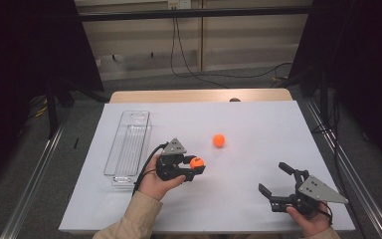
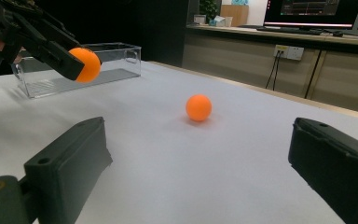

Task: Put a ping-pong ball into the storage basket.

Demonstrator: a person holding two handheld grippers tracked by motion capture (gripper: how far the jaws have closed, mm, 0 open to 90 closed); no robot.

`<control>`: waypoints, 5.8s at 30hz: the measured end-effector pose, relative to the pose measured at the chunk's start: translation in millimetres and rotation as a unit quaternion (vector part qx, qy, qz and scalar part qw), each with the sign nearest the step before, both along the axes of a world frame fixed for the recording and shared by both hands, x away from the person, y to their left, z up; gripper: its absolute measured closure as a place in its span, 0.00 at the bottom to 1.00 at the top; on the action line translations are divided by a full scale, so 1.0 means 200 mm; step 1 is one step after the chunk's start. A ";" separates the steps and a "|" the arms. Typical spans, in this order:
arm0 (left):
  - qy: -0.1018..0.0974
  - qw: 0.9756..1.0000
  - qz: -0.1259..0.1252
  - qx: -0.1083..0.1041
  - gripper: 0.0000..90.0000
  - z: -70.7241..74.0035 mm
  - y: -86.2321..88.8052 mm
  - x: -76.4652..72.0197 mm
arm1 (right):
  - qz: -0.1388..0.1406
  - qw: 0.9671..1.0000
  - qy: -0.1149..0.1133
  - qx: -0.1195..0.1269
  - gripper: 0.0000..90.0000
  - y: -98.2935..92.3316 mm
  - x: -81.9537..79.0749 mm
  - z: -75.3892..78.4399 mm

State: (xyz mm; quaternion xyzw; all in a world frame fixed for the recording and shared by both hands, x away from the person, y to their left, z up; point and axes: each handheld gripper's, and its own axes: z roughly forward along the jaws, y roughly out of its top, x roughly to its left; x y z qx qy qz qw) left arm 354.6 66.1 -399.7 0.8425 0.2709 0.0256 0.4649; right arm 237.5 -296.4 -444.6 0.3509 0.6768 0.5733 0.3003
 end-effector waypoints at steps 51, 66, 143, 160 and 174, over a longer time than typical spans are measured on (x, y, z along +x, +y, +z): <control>-0.006 0.999 0.045 -0.006 0.57 0.06 0.17 0.05 | 0.000 1.000 0.000 0.000 0.04 0.00 0.00 0.00; -0.007 0.998 0.057 -0.007 0.57 0.08 0.22 0.06 | 0.000 1.000 0.000 0.001 0.04 0.00 0.00 0.00; -0.015 0.992 0.127 0.017 0.57 0.11 0.48 0.10 | 0.001 1.000 -0.002 0.000 0.05 0.00 0.00 0.00; -0.018 0.988 0.149 0.023 0.57 0.13 0.55 0.11 | 0.001 1.000 -0.002 0.000 0.05 0.00 0.00 0.00; -0.022 0.986 0.165 0.019 0.57 0.13 0.61 0.11 | 0.001 1.000 -0.002 0.001 0.05 0.00 0.00 0.00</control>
